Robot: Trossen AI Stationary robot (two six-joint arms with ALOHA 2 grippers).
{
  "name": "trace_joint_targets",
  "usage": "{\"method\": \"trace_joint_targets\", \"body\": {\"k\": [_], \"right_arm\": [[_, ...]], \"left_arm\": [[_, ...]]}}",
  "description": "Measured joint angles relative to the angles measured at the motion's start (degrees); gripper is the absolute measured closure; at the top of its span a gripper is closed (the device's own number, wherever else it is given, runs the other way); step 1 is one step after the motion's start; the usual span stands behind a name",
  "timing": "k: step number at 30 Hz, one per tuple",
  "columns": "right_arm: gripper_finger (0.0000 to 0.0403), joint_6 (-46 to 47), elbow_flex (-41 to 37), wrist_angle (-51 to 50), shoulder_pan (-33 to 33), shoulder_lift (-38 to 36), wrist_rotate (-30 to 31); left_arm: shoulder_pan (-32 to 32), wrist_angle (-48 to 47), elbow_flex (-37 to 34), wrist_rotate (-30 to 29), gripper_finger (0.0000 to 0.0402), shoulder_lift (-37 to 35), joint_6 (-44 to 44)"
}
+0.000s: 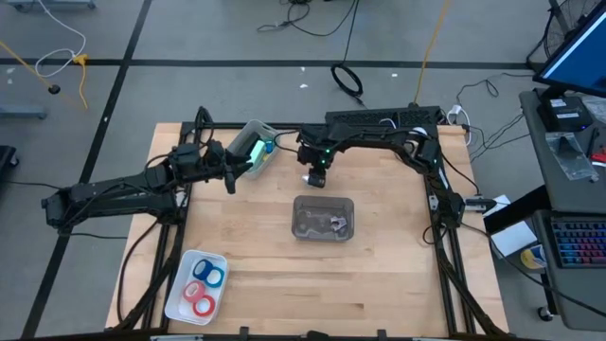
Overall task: Pick and place Stapler, Stapler remover, tape
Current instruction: Put the blue staple remover into the black bin
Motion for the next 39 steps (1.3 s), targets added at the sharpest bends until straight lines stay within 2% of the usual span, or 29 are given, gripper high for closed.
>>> {"method": "trace_joint_targets", "body": {"k": [5, 13, 26, 39], "right_arm": [[0.0305, 0.2, -0.84, 2.64, 0.0, 0.0, -0.02], [0.0385, 0.16, -0.84, 2.61, 0.0, -0.08, -0.23], [0.0401, 1.7, -0.77, 0.6, -0.53, -1.89, 0.41], [0.0401, 3.44, -0.77, -2.66, -0.61, -11.65, 0.01]], "left_arm": [[0.0, 0.0, 0.0, 0.0, 0.0265, 0.01, -0.02], [0.0, 0.0, 0.0, 0.0, 0.0265, 0.01, -0.04], [0.02, 0.04, 0.0, -0.02, 0.0265, -0.01, -0.09], [0.0, 0.07, -0.02, 0.06, 0.0266, 0.01, -0.92]]}}
